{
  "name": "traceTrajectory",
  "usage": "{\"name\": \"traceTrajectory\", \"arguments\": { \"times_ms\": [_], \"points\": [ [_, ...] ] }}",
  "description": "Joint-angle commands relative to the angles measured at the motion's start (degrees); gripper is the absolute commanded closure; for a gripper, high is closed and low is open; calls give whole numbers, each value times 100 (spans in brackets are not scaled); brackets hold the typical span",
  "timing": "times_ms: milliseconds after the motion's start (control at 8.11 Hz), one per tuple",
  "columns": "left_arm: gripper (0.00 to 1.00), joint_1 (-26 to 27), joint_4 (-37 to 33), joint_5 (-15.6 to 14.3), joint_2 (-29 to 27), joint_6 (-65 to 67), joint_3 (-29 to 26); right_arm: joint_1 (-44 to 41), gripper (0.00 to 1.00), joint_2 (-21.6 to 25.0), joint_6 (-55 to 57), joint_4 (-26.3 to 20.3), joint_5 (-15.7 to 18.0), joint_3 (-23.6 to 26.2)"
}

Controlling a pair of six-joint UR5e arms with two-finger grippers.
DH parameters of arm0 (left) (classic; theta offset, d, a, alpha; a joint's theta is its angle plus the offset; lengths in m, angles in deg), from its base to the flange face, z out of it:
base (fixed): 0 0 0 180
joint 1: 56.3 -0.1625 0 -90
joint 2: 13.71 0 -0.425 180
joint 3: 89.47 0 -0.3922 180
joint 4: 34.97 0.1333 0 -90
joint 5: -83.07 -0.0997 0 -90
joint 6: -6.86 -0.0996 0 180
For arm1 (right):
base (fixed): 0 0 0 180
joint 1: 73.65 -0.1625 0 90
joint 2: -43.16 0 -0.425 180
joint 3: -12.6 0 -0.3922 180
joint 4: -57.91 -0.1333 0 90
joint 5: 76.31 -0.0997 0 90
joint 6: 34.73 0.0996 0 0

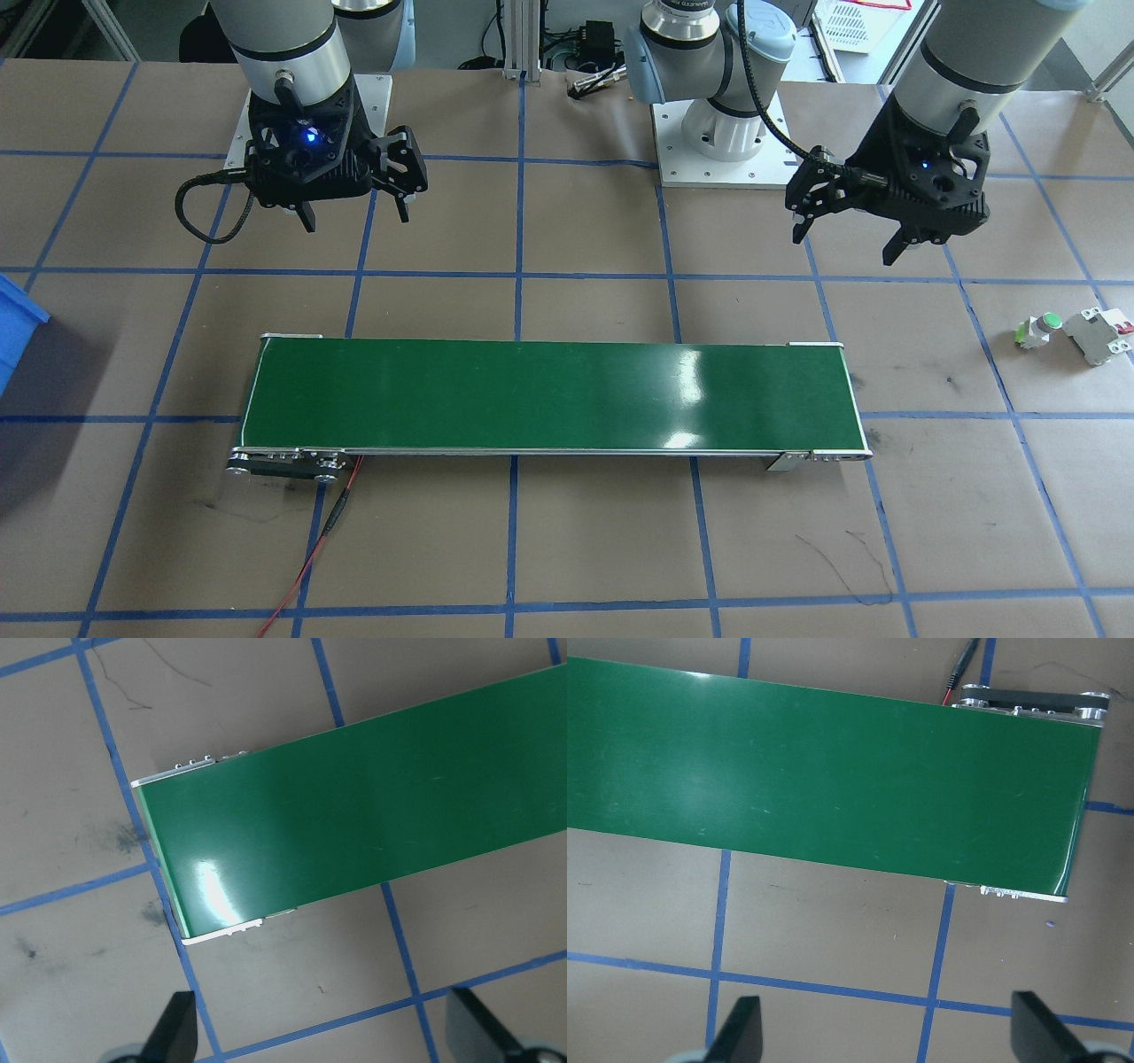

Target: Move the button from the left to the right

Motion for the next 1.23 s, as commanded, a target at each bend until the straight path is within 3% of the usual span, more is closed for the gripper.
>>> {"name": "traceTrajectory", "arguments": {
  "times_ms": [0,370,617,864,1110],
  "points": [
    [0,-1185,21,10,-141,-1819,26,2,0,0,0,0,0,0],
    [0,-2732,538,-60,-649,-4202,35,2,0,0,0,-9,0,0],
    [0,-3613,1282,-822,-1272,-5022,-8,2,0,0,18,-9,-8,0],
    [0,-4002,2067,-843,-2019,-5474,-17,-7,0,0,18,-9,-17,0],
    [0,-4065,2148,-843,-2547,-5421,-26,-7,0,-9,35,-17,-17,0]
  ]
}}
